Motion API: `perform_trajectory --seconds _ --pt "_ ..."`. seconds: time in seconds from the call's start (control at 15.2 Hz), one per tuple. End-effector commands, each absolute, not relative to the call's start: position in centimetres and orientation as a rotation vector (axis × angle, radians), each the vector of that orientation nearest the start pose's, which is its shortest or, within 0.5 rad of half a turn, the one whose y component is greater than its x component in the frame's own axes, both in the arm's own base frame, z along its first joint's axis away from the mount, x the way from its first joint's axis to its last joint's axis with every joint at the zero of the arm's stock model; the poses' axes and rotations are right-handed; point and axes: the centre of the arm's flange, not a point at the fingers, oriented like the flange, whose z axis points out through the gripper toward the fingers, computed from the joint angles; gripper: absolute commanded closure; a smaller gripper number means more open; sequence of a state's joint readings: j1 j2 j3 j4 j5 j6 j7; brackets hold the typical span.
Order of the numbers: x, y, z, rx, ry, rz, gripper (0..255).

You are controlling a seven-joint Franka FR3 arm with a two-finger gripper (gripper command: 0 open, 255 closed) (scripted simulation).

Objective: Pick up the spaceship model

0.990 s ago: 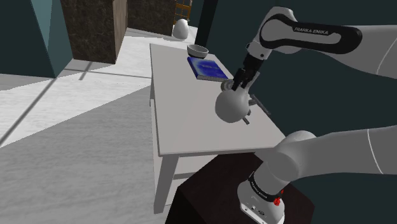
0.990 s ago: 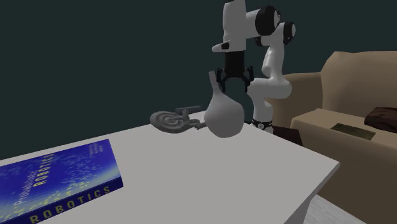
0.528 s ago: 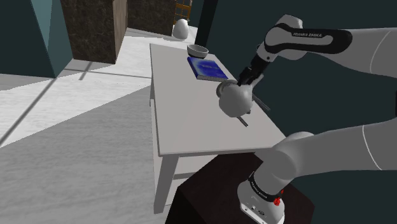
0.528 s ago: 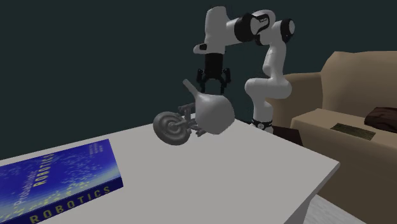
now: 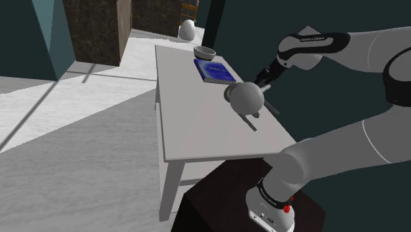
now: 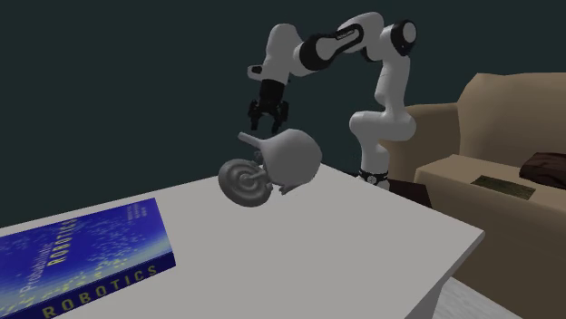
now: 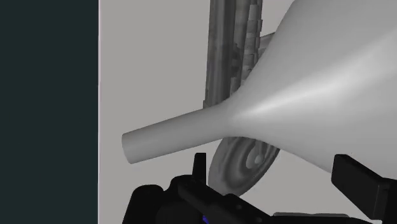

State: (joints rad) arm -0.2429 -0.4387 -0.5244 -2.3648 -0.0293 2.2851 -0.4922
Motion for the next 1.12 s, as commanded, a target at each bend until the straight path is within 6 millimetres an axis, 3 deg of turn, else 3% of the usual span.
perform_trajectory --seconds 0.0,0.46,1.06 --pt "31.1 -34.0 45.7 -3.014 0.383 -0.268 0" --pt "29.1 -42.4 42.7 -2.983 0.536 -0.353 0" --pt "29.0 -42.7 38.6 -2.982 0.54 -0.356 0"
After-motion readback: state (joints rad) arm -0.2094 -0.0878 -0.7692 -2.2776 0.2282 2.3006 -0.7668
